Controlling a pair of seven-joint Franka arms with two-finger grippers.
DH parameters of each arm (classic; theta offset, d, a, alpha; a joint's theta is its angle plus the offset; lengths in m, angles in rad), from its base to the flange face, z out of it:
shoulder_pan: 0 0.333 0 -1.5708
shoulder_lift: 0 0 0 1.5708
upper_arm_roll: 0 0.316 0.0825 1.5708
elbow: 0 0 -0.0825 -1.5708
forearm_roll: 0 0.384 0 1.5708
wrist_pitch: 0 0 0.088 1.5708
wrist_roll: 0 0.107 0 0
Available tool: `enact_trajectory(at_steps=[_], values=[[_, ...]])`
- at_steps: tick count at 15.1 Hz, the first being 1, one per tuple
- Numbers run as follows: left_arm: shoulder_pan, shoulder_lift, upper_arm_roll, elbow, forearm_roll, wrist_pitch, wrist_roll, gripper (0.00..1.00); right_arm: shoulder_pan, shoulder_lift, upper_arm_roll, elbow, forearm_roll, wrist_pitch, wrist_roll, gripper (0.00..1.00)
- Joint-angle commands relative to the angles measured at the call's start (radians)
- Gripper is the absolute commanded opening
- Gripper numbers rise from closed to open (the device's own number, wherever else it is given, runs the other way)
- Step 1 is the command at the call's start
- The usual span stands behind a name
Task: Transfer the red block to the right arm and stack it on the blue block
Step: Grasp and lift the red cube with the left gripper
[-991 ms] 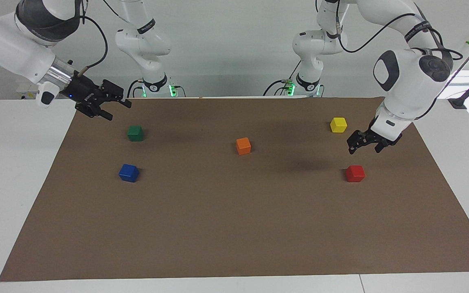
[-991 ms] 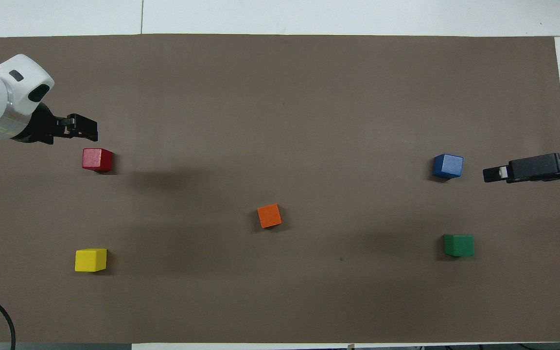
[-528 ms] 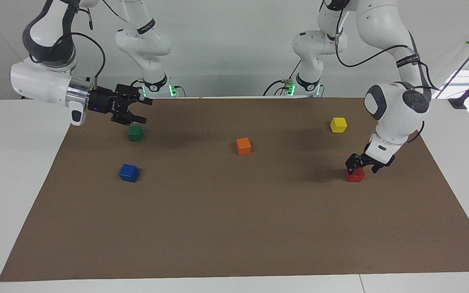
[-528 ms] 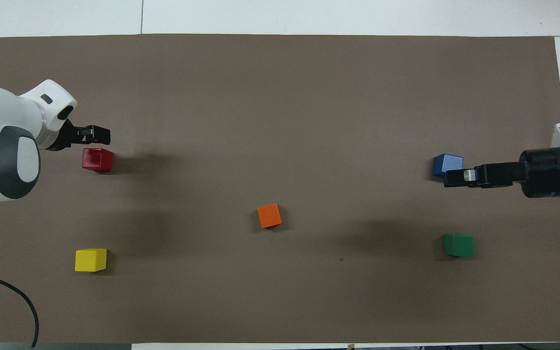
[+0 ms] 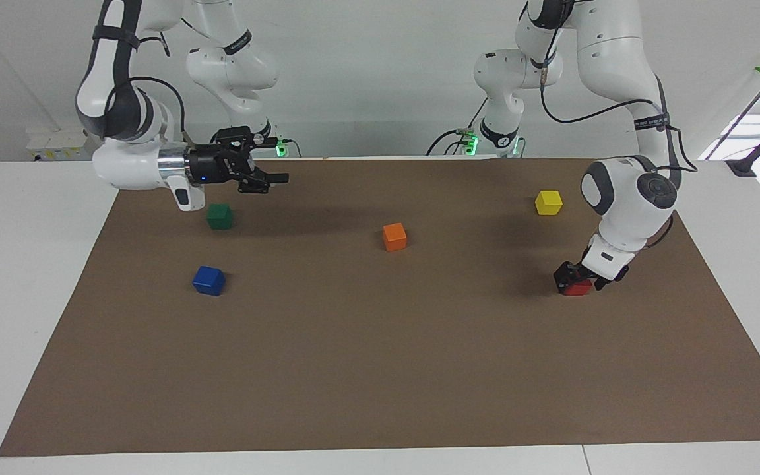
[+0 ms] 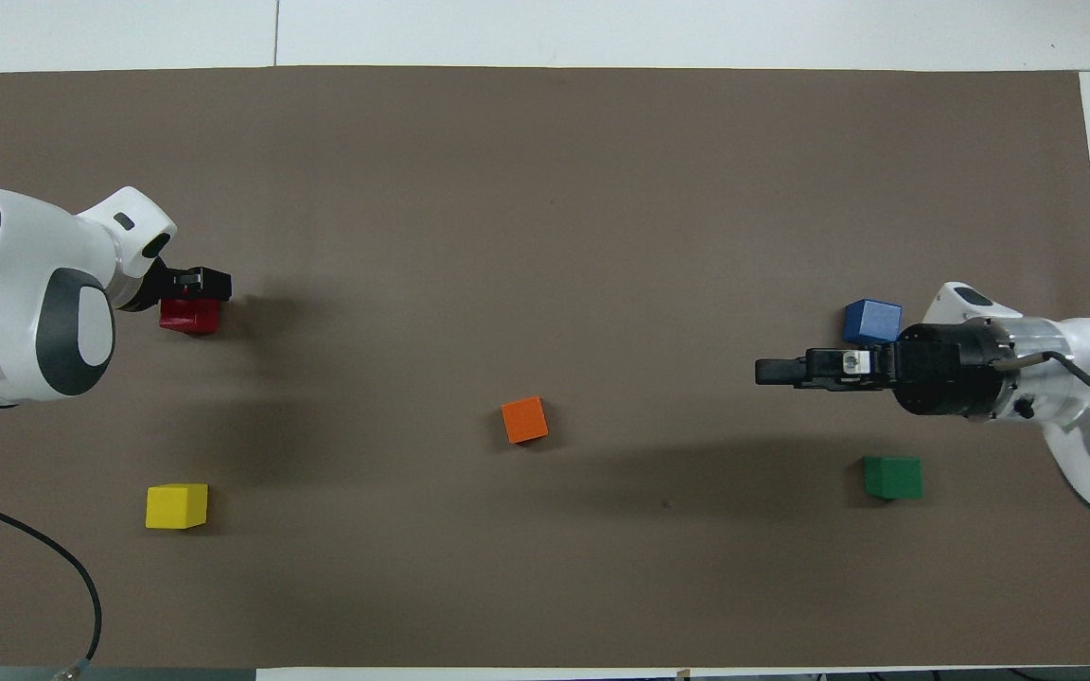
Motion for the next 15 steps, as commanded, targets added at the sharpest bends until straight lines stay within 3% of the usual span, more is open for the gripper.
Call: enact_trajectory(at_steps=[1, 2, 6, 9, 12, 15], values=[[-0.002, -0.018, 0.007, -0.040, -0.003, 0.015, 0.017, 0.51, 0.106, -0.056, -0.002, -0.099, 0.197, -0.002, -0.030, 1.00], [-0.002, -0.019, 0.015, -0.030, -0.003, -0.021, 0.015, 0.01, 0.140, -0.054, -0.002, -0.110, 0.253, -0.009, -0.033, 1.00], [0.004, -0.041, 0.024, 0.105, -0.026, -0.247, -0.015, 0.00, 0.230, -0.013, 0.000, -0.140, 0.403, -0.089, -0.030, 1.00], [-0.011, -0.078, 0.018, 0.217, -0.157, -0.440, -0.166, 0.00, 0.232, 0.053, -0.002, -0.142, 0.407, -0.167, -0.036, 1.00], [-0.044, -0.119, -0.060, 0.309, -0.239, -0.598, -0.470, 0.00, 0.234, 0.082, 0.000, -0.140, 0.408, -0.193, -0.044, 1.00], [-0.096, -0.171, -0.166, 0.308, -0.322, -0.589, -0.784, 0.00, 0.235, 0.102, 0.000, -0.137, 0.411, -0.226, -0.064, 1.00]])
